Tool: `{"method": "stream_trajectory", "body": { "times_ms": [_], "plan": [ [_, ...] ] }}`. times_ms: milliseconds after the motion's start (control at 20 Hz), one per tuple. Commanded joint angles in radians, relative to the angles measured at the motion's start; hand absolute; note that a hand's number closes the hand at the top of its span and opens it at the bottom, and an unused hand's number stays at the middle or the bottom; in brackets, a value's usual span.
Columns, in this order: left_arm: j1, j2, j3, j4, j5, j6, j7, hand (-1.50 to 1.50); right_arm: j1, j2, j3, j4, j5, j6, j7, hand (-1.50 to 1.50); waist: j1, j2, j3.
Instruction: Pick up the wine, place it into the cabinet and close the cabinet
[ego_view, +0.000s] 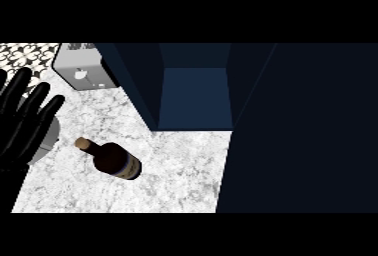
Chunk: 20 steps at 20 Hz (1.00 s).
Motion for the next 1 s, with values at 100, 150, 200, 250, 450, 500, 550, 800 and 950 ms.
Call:
{"method": "stream_trajectory", "body": {
  "times_ms": [100,150,200,250,450,500,550,800,950],
  "plan": [
    [-0.016,0.036,0.082,0.004,0.054,-0.02,0.028,-1.5,-0.05,-0.04,-0.024,-0.167,0.063,-0.032,0.132,-1.5,0.002,0.002,0.0],
    [0.1,-0.004,0.011,-0.067,0.01,-0.03,-0.015,-1.5,0.015,-0.033,0.038,-0.171,0.115,-0.047,0.071,-1.5,0.001,-0.001,0.0],
    [0.073,-0.013,0.014,0.0,0.015,-0.039,-0.053,-1.5,-0.04,-0.038,0.031,-0.17,0.122,-0.059,0.137,-1.5,0.0,0.001,0.0],
    [0.139,-0.033,0.005,0.048,-0.006,-0.077,-0.156,-1.5,-0.028,-0.039,0.068,-0.144,0.156,-0.064,0.104,-1.5,-0.002,0.001,-0.001],
    [0.081,-0.029,0.017,0.136,-0.022,-0.074,-0.169,-1.5,-0.073,-0.07,0.048,-0.164,0.131,-0.075,0.135,-1.5,-0.009,0.002,-0.001],
    [0.176,-0.028,0.04,0.113,0.025,-0.121,-0.22,-1.5,-0.074,-0.046,0.095,-0.169,0.17,-0.114,0.15,-1.5,-0.003,0.0,-0.002],
    [0.146,-0.016,0.045,0.098,0.031,-0.108,-0.175,-1.5,-0.074,-0.055,0.099,-0.205,0.183,-0.131,0.177,-1.5,-0.008,-0.002,-0.002],
    [0.143,-0.024,0.048,0.189,0.018,-0.143,-0.259,-1.5,-0.148,-0.08,0.062,-0.18,0.167,-0.159,0.226,-1.5,-0.005,0.001,-0.001],
    [0.213,-0.032,0.054,0.222,0.003,-0.168,-0.329,-1.5,-0.102,-0.115,0.077,-0.204,0.151,-0.153,0.195,-1.5,-0.006,0.0,-0.001]
  ]
}}
